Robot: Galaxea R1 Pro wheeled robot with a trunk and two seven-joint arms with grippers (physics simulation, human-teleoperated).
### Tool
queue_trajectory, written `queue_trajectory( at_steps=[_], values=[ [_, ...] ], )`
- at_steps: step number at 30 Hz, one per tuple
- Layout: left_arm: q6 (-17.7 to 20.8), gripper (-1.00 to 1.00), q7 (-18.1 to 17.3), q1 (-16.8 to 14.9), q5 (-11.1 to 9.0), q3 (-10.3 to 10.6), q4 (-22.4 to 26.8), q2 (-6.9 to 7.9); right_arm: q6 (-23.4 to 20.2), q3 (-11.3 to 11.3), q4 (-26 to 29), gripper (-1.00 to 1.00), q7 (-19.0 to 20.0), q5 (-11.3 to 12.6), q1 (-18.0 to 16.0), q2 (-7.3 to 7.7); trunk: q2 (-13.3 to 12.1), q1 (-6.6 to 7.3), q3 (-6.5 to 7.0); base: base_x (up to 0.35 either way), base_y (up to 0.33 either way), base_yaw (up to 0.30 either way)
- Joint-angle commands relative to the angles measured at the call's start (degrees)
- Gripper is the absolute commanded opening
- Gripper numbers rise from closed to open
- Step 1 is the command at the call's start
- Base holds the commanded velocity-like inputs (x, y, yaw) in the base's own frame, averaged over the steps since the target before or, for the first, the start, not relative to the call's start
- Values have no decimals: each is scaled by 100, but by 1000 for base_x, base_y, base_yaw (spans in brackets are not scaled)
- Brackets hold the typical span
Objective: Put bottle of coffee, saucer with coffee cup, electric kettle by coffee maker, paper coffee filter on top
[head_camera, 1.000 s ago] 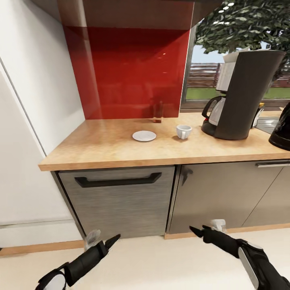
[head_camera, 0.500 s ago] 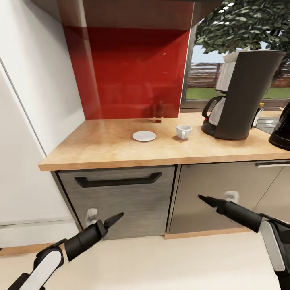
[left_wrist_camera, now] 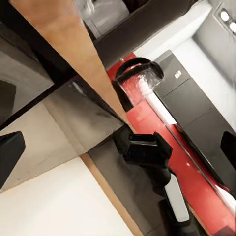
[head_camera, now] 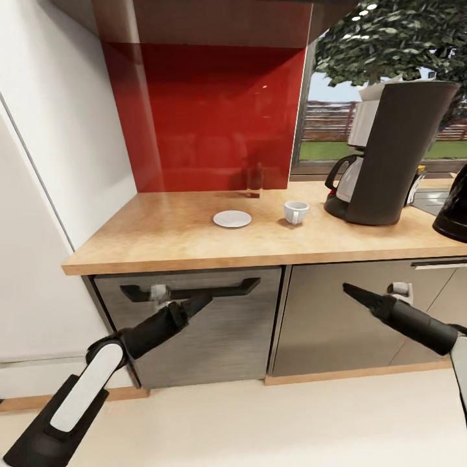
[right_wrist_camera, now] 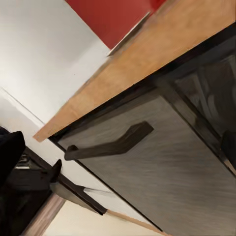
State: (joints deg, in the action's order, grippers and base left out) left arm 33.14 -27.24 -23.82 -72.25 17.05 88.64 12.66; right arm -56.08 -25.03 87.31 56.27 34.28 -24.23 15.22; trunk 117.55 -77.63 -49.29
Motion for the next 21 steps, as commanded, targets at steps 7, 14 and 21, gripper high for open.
queue_trajectory(
  at_steps=[7, 14, 21],
  values=[
    [155, 100, 15, -909, -54, -5, -119, -218, -49, -3, 21, 100, -47, 432, -630, 7, 2, 1, -5, 0, 0, 0],
    [1190, 100, 277, -1988, -54, -908, -1009, -621, -51, 81, 17, 100, -980, 599, -1304, -139, 2, 1, -5, 0, 0, 0],
    [1537, 100, 850, -3060, -52, -1119, -2007, -816, 48, 559, -82, 100, -2285, 726, -1881, -742, 2, 1, -4, 0, 0, 0]
  ],
)
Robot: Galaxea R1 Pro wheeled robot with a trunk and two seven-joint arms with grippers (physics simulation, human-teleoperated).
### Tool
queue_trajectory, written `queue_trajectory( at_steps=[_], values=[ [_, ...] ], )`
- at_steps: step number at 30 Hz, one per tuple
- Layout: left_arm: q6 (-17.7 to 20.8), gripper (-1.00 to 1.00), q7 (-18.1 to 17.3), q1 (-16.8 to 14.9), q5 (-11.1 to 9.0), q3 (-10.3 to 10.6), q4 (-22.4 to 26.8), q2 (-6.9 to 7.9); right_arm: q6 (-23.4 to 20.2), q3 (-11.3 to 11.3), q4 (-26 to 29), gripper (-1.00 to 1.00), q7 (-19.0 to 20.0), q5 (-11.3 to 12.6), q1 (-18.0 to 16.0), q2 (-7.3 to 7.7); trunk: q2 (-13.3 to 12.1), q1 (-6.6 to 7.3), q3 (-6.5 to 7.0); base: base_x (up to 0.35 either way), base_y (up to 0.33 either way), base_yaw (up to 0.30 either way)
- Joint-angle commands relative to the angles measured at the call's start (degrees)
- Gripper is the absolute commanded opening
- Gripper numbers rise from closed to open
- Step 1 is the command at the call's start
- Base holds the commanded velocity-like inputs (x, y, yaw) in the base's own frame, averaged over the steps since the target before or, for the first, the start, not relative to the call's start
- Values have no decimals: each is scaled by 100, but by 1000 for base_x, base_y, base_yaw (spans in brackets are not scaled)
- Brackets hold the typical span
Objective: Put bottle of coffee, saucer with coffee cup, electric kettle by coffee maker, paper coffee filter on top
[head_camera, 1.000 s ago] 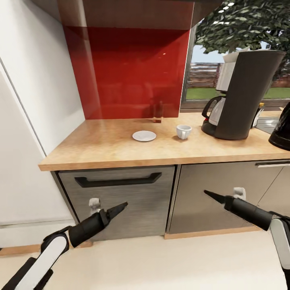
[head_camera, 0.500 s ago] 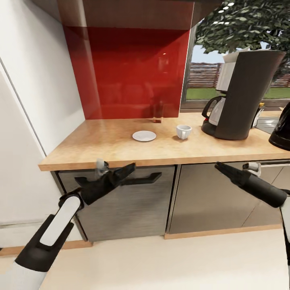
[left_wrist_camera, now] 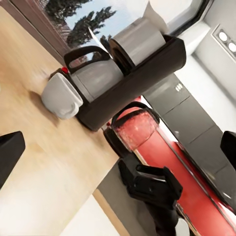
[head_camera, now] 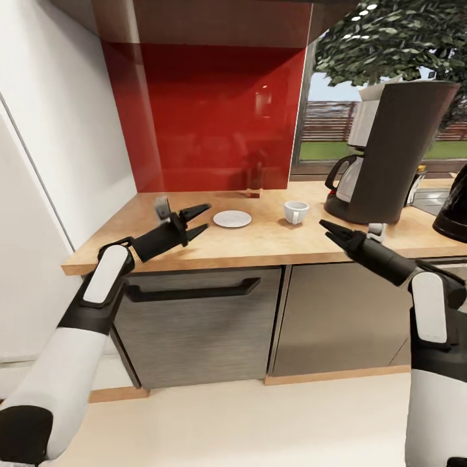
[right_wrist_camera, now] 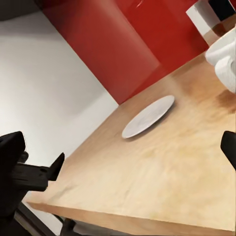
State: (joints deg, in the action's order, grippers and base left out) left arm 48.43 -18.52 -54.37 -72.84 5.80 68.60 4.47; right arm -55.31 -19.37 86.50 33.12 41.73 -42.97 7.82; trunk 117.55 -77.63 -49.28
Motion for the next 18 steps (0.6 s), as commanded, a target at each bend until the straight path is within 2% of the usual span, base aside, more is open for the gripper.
queue_trajectory(
  at_steps=[1, 7, 12, 15, 18],
  values=[
    [-24, 100, 11, -38, 7, 39, -36, -30, 2, 25, -33, 100, -2, 14, -39, -34, 2, 1, -5, 0, 0, 0],
    [-81, 100, 106, -230, 7, 75, -230, -225, 193, 217, -214, 100, -195, 214, -227, -228, 2, 1, -5, 0, 0, 0],
    [-81, 100, 106, -391, 7, 75, -391, -376, 351, 378, -214, 100, -355, 381, -227, -390, 2, 1, -5, 0, 0, 0],
    [-81, 100, 106, -488, 7, 75, -488, -376, 446, 440, -214, 100, -451, 480, -227, -481, 2, 1, -5, 0, 0, 0],
    [-81, 100, 106, -584, 7, 75, -584, -376, 542, 440, -214, 100, -548, 577, -227, -481, 2, 1, -5, 0, 0, 0]
  ],
)
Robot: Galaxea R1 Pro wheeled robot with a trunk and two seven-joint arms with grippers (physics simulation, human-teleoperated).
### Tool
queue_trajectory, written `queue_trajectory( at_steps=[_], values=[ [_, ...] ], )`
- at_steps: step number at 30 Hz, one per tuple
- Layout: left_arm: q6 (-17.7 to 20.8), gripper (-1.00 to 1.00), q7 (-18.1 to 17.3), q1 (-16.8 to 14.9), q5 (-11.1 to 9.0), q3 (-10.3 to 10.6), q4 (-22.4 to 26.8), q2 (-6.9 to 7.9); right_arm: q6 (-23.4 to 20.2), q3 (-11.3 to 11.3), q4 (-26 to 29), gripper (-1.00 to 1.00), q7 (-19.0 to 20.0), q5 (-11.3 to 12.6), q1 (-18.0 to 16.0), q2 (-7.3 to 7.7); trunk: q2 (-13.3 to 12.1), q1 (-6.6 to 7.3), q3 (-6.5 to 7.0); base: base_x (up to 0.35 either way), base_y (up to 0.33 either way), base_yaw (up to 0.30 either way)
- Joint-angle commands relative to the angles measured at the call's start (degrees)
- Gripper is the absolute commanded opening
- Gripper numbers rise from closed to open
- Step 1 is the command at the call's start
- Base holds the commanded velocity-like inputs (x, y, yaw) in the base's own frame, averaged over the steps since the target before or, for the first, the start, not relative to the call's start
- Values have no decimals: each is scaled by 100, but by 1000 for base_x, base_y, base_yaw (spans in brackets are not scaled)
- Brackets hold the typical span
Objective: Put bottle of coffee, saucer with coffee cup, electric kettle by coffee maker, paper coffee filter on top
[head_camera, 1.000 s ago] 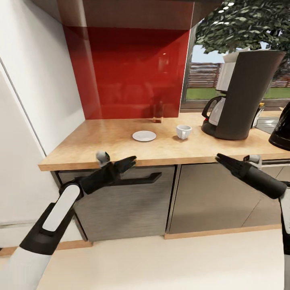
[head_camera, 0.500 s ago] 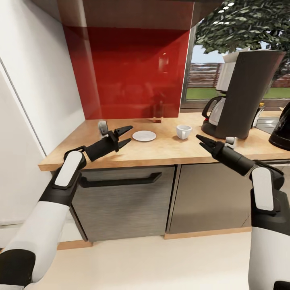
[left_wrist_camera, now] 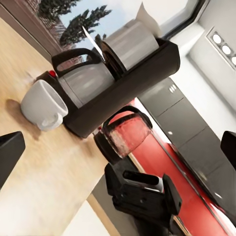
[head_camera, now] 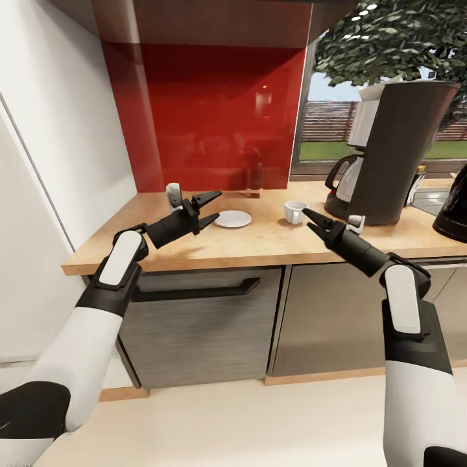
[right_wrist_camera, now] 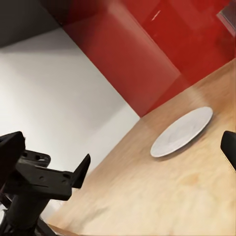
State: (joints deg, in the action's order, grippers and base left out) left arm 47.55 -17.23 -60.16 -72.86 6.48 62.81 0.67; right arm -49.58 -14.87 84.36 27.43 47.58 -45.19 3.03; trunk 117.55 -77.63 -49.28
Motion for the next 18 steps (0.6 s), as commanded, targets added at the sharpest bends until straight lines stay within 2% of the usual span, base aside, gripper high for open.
queue_trajectory(
  at_steps=[1, 3, 7, 10, 11, 12, 13, 15, 18],
  values=[
    [7, 100, -23, -38, 8, 7, -36, 4, 1, -9, 0, 100, -10, 24, -5, -1, 2, 1, -5, 0, 0, 0],
    [41, 100, -57, -35, 8, -27, -100, 37, -2, -42, 33, 100, -75, 89, 28, 32, 2, 1, -5, 0, 0, 0],
    [167, 100, -41, 94, 8, -156, -58, 168, -127, -171, 161, 100, -203, -54, 128, 156, 2, 1, -5, 0, 0, 0],
    [261, 100, 56, 190, 8, -252, -131, 266, -223, -268, 214, 100, -300, -151, 81, 97, 2, 1, -5, 0, 0, 0],
    [277, 100, 88, 222, 6, -284, -157, 298, -255, -300, 223, 100, -332, -184, 60, 73, 2, 1, -5, 0, 0, 0],
    [288, 100, 718, 362, 6, -750, -229, 388, -722, -549, 231, 100, -1009, -177, 26, 9, 2, 1, -5, 0, 0, 0],
    [290, 100, 775, 308, 6, -758, -293, 395, -729, -551, 232, 100, -1101, -144, 9, -32, 2, 1, -5, 0, 0, 0],
    [297, 100, 914, 26, 6, -796, -691, 498, -741, -554, 236, 100, -1514, -60, -39, -239, 2, 1, -5, 0, 0, 0],
    [303, 100, 971, -174, 8, -819, -993, 600, -744, -553, 238, 100, -1815, -22, -79, -388, 2, 1, -5, 0, 0, 0]
  ],
)
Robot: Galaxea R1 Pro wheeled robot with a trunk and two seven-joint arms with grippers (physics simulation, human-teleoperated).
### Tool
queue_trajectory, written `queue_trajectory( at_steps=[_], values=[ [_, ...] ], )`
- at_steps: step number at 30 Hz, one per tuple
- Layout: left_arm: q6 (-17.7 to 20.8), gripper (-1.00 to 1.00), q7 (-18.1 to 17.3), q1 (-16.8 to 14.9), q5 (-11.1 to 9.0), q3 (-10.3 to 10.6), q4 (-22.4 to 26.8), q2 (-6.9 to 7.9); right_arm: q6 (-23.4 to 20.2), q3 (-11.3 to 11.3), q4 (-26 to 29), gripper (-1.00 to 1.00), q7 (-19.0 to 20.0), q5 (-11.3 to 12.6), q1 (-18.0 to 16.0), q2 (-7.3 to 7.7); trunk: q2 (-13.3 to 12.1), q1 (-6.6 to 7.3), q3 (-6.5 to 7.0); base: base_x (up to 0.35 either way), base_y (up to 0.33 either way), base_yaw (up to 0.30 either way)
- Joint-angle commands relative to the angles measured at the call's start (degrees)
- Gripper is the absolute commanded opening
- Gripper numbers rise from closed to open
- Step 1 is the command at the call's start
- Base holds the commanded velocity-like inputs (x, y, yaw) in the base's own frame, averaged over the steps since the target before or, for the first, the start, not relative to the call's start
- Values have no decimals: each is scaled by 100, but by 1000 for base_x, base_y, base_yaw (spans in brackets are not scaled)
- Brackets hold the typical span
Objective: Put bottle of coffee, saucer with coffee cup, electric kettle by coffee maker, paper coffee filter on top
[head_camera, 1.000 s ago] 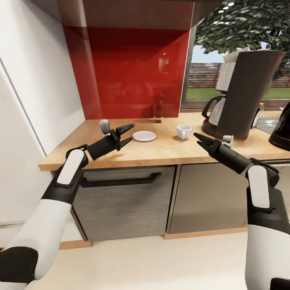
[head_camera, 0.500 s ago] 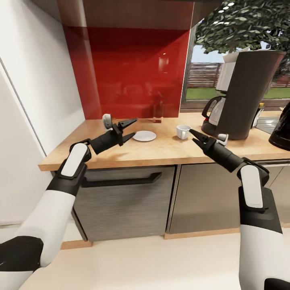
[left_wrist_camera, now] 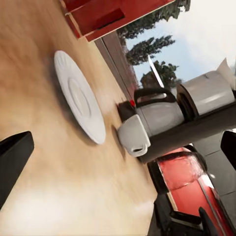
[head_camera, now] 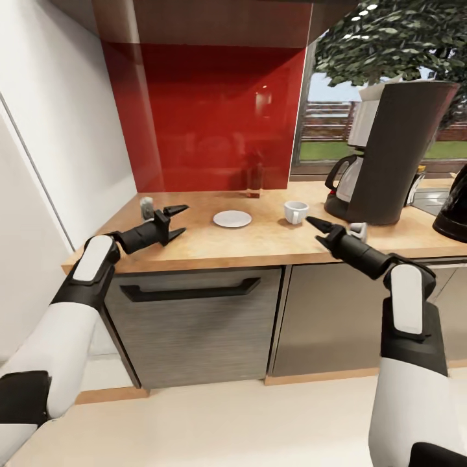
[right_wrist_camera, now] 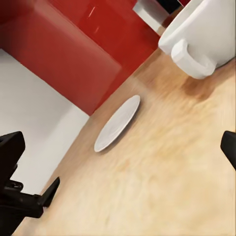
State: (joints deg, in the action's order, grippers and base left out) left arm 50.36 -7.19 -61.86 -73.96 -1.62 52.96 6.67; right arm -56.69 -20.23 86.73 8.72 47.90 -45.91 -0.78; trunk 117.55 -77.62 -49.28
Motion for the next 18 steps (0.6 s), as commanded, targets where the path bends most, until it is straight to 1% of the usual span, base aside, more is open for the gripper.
queue_trajectory(
  at_steps=[1, 2, 6, 7, 8, 9, 10, 11, 12, 14, 15, 17, 18],
  values=[
    [23, 100, -25, -34, 118, -12, -60, 18, -33, -17, 1, 100, 9, -50, -15, -43, 2, 1, -6, 0, 0, 0],
    [25, 100, -14, -89, 118, -18, -153, 57, -34, -17, 1, 100, -64, -45, -29, -106, 2, 1, -6, 0, 0, 0],
    [26, 100, -2, -232, 117, -26, -302, 112, -35, -12, 2, 100, -210, -39, -49, -196, 2, 1, -6, 0, 0, 0],
    [32, 100, 1, -297, 117, -28, -352, 126, -35, 8, 2, 100, -302, -37, -59, -228, 2, 1, -6, 0, 0, 0],
    [71, 100, 3, -362, 116, -29, -388, 135, -31, 93, 2, 100, -412, -33, -72, -262, 2, 1, -6, 0, 0, 0],
    [189, 100, 5, -448, 113, -32, -424, 143, -1, 260, 2, 100, -552, -20, -118, -302, 2, 1, -6, 0, 0, 0],
    [218, 100, 5, -466, 114, -34, -431, 144, 6, 298, 2, 100, -583, -6, -129, -312, 2, 1, -6, 0, 0, 0],
    [243, 100, 6, -480, 113, -35, -437, 145, 12, 332, 2, 100, -607, 18, -138, -322, 2, 1, -6, 0, 0, 0],
    [279, 100, 6, -501, 115, -39, -446, 147, 20, 388, 2, 100, -644, 99, -150, -343, 2, 1, -6, 0, 0, 0],
    [305, 100, 6, -514, 116, -49, -452, 150, 27, 426, 2, 100, -675, 192, -158, -372, 2, 1, -6, 0, 0, 0],
    [322, 100, 6, -523, 114, -80, -455, 154, 33, 450, 2, 100, -720, 259, -163, -413, 2, 1, -6, 0, 0, 0],
    [333, 100, 5, -528, 114, -123, -458, 156, 37, 466, 2, 100, -788, 302, -167, -462, 2, 1, -6, 0, 0, 0],
    [349, 100, 1, -534, 113, -196, -456, 161, 43, 484, 2, 100, -959, 351, -170, -544, 2, 1, -6, 0, 0, 0]
  ],
)
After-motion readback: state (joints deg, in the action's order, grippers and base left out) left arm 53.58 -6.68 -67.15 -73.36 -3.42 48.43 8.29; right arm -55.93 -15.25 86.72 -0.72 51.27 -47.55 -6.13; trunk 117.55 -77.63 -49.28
